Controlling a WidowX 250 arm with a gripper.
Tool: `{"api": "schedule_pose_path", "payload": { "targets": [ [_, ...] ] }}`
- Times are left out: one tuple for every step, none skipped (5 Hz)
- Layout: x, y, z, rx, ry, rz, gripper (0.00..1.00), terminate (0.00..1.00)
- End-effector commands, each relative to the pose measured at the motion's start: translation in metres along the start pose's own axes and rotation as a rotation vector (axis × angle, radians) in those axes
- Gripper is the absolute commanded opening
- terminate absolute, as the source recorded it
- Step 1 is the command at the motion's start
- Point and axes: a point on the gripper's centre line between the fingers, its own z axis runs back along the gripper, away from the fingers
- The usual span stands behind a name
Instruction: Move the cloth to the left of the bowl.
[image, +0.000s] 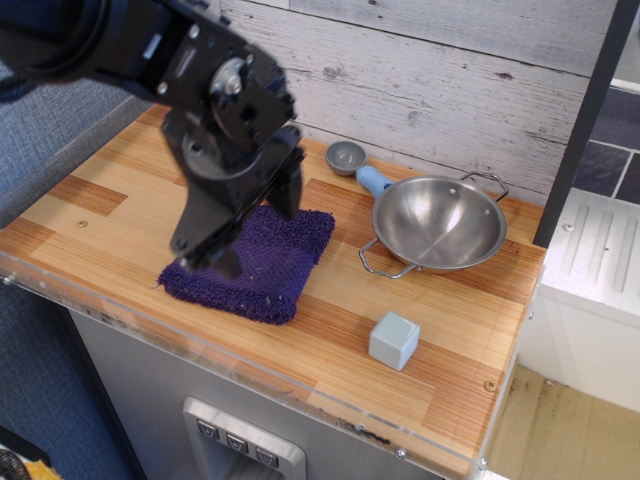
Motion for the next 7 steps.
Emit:
{"api": "schedule_pose_path", "payload": {
  "targets": [
    [-0.006, -0.006, -0.003, 0.027, 0.033, 0.191, 1.00, 0.00],
    [-0.004, -0.018, -0.015, 0.033, 0.041, 0.213, 1.00, 0.00],
    [0.002, -0.027, -0.022, 0.024, 0.037, 0.223, 1.00, 0.00],
    [0.007, -0.028, -0.029, 0.038, 0.035, 0.245, 1.00, 0.00],
    [0.010, -0.025, -0.045, 0.073, 0.037, 0.268, 1.00, 0.00],
    [0.009, -0.017, -0.057, 0.132, 0.035, 0.291, 1.00, 0.00],
    [0.010, -0.015, -0.062, 0.170, 0.042, 0.291, 1.00, 0.00]
  ]
}}
